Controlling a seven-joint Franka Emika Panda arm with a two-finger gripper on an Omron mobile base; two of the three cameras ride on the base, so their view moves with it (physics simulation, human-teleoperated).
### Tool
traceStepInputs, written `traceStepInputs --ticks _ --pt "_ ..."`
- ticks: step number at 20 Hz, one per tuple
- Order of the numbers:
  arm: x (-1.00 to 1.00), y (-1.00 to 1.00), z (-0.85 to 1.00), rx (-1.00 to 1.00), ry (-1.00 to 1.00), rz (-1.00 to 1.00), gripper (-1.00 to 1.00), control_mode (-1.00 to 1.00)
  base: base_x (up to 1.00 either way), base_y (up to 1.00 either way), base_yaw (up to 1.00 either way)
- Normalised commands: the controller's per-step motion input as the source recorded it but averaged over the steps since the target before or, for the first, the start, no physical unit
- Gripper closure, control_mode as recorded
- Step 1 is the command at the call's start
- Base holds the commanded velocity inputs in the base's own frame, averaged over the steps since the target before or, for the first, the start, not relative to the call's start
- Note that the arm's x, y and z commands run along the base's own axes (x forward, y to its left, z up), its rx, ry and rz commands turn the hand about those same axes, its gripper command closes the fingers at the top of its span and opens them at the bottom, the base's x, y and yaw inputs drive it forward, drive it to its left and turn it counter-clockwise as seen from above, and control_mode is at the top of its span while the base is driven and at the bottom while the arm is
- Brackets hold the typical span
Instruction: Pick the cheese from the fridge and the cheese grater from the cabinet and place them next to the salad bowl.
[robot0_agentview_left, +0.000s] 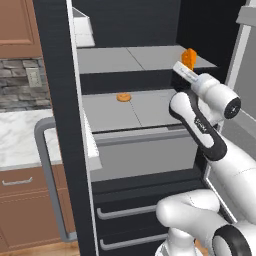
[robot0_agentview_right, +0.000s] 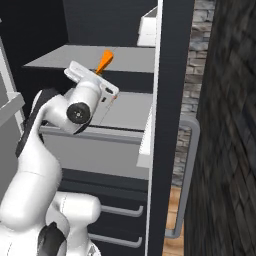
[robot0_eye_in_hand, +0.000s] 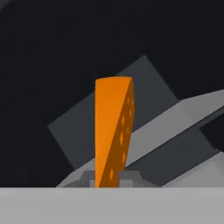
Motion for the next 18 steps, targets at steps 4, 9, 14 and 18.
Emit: traceStepInputs --ticks 4,9,14,18 --pt "-1.0 0.0 0.01 0.11 0.01 0.0 1.0 -1.0 0.0 0.0 0.0" --pt "-1.0 0.0 0.53 0.18 0.25 -0.04 1.0 -1.0 0.0 0.0 0.0" --pt "-1.0 0.04 0.35 0.05 0.54 -0.04 1.0 -1.0 0.0 0.0 0.0" --pt "-0.79 0.35 0.24 -0.05 0.45 0.01 1.0 -1.0 0.0 0.0 0.0"
